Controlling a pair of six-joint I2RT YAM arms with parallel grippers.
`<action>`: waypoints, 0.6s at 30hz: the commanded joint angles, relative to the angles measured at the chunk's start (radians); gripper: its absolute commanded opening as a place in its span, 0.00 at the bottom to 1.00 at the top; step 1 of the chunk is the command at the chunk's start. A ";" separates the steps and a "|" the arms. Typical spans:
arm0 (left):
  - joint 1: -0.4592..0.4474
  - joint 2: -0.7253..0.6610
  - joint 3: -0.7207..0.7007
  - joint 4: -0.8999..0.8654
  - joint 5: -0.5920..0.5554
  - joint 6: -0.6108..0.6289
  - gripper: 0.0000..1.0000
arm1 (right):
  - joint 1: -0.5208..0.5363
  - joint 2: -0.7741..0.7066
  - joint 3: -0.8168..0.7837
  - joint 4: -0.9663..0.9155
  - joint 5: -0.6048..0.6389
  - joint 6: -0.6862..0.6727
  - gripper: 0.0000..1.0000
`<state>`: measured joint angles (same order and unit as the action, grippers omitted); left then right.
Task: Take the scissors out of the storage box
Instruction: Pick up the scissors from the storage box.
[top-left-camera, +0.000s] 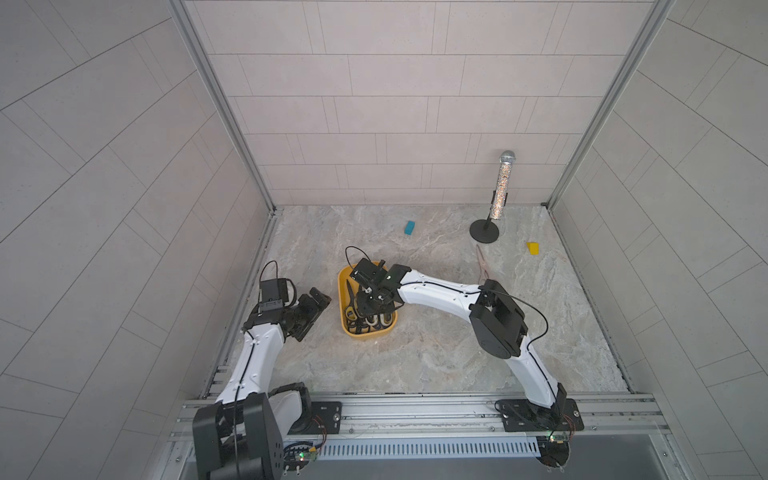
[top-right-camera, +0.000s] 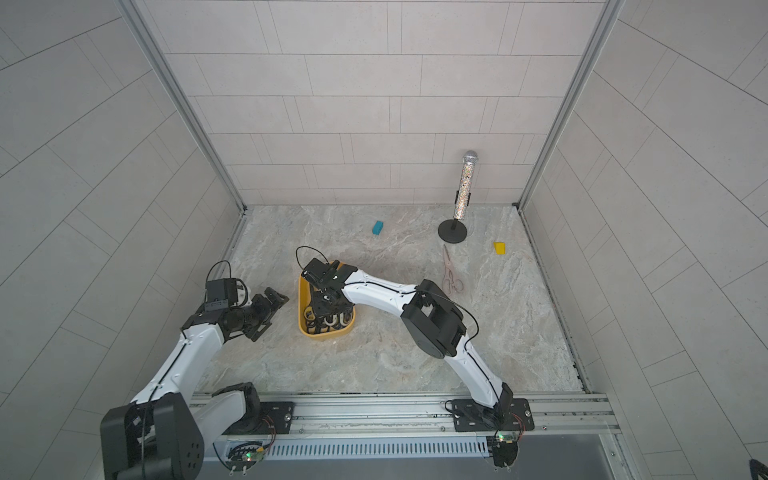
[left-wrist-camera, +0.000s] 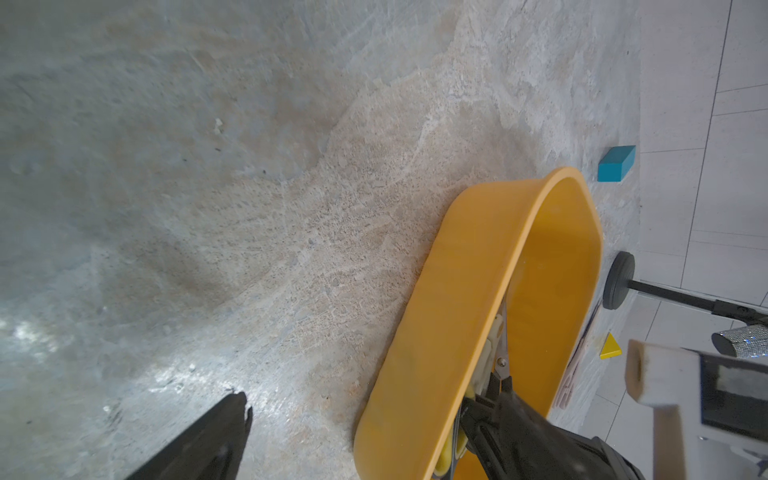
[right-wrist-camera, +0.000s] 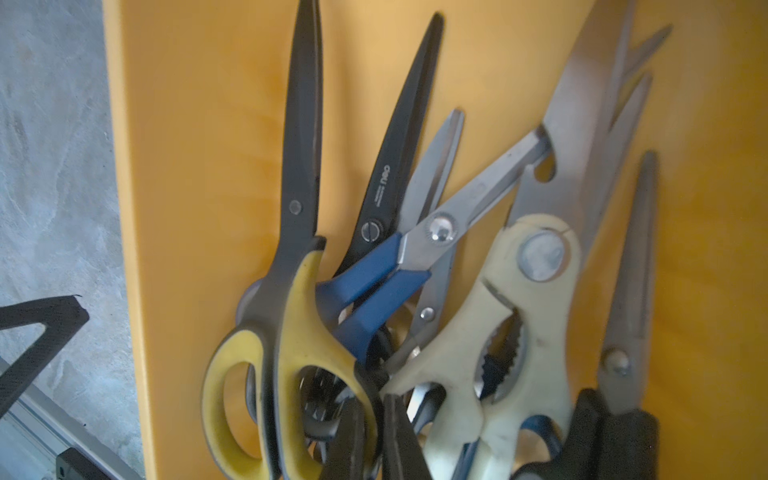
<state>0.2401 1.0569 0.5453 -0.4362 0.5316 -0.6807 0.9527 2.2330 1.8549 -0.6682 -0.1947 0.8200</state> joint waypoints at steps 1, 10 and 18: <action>0.015 0.007 0.001 0.014 0.016 0.007 1.00 | 0.003 -0.005 0.017 -0.045 0.018 -0.011 0.01; 0.041 0.021 0.008 0.008 0.024 0.012 1.00 | -0.018 -0.140 -0.015 -0.090 0.044 -0.074 0.00; 0.055 0.056 0.013 0.008 0.037 0.022 1.00 | -0.068 -0.287 -0.080 -0.108 0.048 -0.135 0.00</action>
<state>0.2863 1.0943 0.5453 -0.4305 0.5564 -0.6788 0.9066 2.0232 1.8046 -0.7532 -0.1711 0.7219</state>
